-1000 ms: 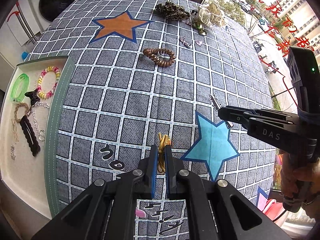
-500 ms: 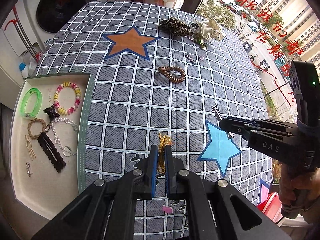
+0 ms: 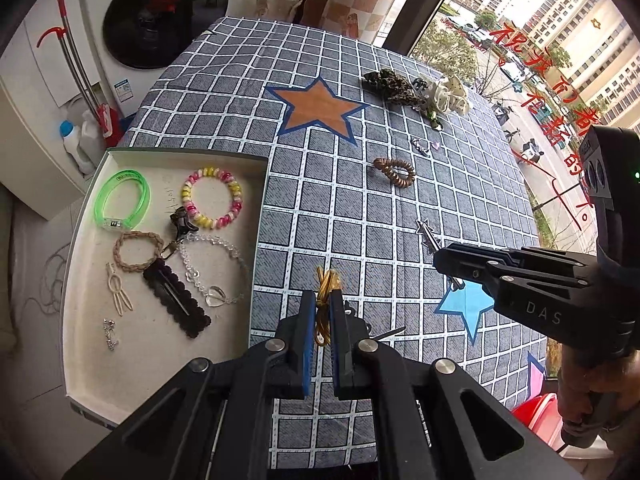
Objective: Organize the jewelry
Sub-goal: 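Carry the yellow bracelet with the left tool toward the tray while the right tool carries the barrette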
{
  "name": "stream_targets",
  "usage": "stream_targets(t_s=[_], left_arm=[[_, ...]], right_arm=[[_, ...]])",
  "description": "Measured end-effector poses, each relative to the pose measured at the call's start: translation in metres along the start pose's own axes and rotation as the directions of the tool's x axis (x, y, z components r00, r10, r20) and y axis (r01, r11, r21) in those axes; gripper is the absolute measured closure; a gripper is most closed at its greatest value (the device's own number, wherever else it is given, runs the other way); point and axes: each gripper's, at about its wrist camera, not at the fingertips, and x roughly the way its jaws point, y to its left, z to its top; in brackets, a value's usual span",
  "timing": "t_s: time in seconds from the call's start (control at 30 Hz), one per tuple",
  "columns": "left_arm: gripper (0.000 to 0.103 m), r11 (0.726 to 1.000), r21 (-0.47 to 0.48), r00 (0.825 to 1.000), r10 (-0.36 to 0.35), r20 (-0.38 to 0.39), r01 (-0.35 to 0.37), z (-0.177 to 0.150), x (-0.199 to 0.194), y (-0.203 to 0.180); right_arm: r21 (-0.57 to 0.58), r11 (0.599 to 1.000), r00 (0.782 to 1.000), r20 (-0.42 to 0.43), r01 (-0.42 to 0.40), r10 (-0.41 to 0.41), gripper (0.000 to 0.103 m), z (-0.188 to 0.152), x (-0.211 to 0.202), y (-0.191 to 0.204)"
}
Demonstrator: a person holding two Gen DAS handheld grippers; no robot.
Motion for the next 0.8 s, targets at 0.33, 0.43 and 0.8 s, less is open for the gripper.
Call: stream_targets(t_s=[0.33,0.43,0.8], left_arm=[[0.09,0.995,-0.087,0.998,0.058,0.017,-0.056,-0.021,-0.024,0.064],[0.09,0.99,-0.12,0.997,0.074,0.015,-0.071,-0.028,-0.028,0.083],[0.09,0.974,-0.199,0.994,0.107,-0.012,-0.108,-0.057,-0.021,0.133]], right_arm=[[-0.097,0.994,0.999,-0.01,-0.051,0.05,0.09,0.01,0.014,0.072],[-0.124,0.99,0.998,-0.024,-0.068,0.066,0.09,0.011,0.023,0.093],[-0.201,0.973,0.991,-0.094,-0.112,0.095,0.09,0.0,0.058,0.148]])
